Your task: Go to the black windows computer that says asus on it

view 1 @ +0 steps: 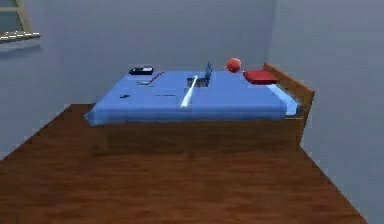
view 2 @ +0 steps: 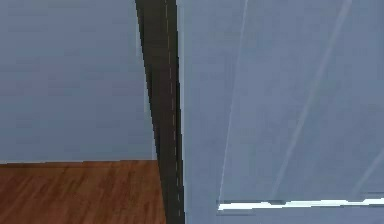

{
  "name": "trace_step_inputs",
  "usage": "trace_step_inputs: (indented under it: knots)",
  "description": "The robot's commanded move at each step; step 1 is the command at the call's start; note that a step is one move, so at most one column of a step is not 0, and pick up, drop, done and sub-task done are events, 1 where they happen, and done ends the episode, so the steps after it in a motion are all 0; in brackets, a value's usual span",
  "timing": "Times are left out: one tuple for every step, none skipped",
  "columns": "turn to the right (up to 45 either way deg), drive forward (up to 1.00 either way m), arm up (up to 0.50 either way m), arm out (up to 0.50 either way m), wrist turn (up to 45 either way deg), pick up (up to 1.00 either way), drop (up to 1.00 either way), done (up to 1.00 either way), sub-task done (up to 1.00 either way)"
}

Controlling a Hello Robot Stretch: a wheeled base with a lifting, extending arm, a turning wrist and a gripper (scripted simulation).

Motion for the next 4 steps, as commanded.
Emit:
trace_step_inputs:
  knots:
    - [3.0, 0.0, 0.0, 0.0, 0.0, 0.0, 0.0, 0.0, 0.0]
    - [0.0, 1.0, 0.0, 0.0, 0.0, 0.0, 0.0, 0.0, 0.0]
    - [0.0, 0.4, 0.0, 0.0, 0.0, 0.0, 0.0, 0.0, 0.0]
    - [0.0, 0.0, 0.0, 0.0, 0.0, 0.0, 0.0, 1.0, 0.0]
